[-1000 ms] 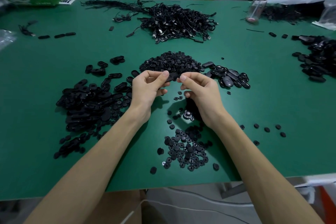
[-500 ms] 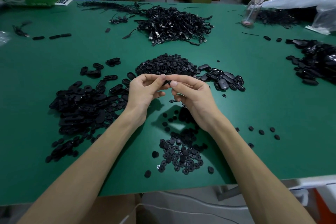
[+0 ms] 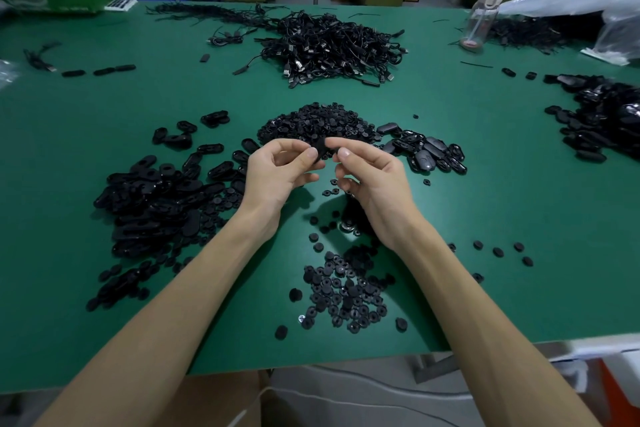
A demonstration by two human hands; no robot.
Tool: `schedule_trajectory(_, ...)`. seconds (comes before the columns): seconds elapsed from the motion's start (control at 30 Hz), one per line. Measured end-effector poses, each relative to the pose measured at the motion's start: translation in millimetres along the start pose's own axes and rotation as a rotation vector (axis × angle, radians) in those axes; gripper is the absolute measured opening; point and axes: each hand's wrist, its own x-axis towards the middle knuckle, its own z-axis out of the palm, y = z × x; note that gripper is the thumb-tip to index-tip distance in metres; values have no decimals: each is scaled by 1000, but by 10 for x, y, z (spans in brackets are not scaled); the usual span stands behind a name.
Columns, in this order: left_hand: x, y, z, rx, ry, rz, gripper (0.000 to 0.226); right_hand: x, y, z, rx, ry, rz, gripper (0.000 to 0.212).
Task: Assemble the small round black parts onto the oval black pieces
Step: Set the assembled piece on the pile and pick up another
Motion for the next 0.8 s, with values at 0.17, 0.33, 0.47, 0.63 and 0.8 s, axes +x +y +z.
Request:
schedule_trajectory(0.17,13,-12,3,28,-25,14,23,18,-9,-24,21,225,14,14)
schedule_trajectory(0.33,21,-27,2,37,-32,23,25,10,-31,-24,2,264,-4,18)
schedule_trajectory(0.47,13,-36,6,95,-47,58,21,5,-29,-11,-123,275,-39,15)
schedule_trajectory(0.63,-10,-41,33,203,-76,112,21,-14,-24,27,-249,267,-104,6)
schedule_trajectory(0.8,-29,-47,63,236,-81,113,21,-39,-13,66,-480,271,-176,6)
